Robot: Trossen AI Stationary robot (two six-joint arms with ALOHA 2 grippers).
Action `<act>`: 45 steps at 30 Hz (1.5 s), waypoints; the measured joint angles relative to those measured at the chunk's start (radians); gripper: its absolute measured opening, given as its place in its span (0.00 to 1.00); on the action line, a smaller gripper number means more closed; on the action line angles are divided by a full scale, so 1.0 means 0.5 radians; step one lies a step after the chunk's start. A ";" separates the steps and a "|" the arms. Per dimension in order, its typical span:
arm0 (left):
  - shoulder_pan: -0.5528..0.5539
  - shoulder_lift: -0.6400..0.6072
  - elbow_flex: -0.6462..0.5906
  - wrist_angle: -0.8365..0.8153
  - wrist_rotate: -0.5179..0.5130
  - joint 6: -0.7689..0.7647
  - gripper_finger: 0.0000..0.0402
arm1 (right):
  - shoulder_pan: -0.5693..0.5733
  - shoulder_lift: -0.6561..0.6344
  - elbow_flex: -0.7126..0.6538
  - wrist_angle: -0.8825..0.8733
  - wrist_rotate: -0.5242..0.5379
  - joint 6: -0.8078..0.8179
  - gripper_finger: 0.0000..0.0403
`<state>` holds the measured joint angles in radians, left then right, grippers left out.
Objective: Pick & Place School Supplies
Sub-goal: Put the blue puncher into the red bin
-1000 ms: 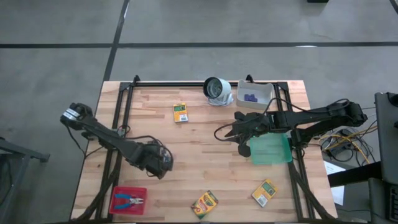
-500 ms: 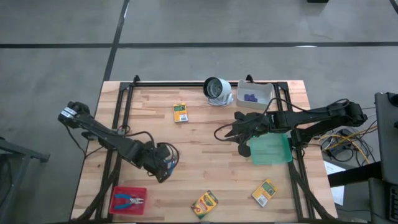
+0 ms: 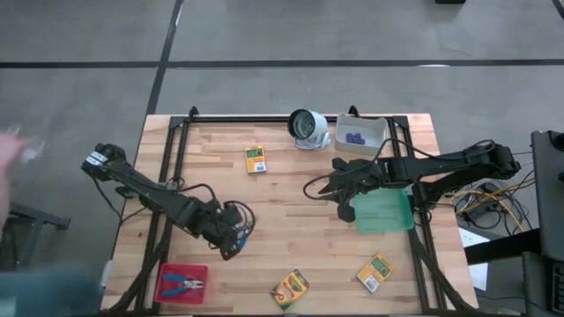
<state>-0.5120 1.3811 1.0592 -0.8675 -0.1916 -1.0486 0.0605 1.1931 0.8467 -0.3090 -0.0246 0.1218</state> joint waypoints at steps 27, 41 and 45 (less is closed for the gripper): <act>-0.743 -0.008 0.263 -0.412 0.349 -0.144 0.14 | 0.000 0.000 0.000 0.000 0.001 -0.002 0.17; -1.125 -0.008 0.262 -0.501 0.429 -0.422 0.14 | 0.000 0.000 0.000 0.000 0.000 -0.001 0.17; -1.210 -0.008 0.227 -0.474 0.354 -0.526 0.14 | 0.000 0.000 0.000 0.000 0.000 -0.002 0.17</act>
<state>-1.1171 1.3773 1.1727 -1.1047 -0.0148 -1.3116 0.0605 1.1931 0.8467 -0.3090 -0.0246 0.1207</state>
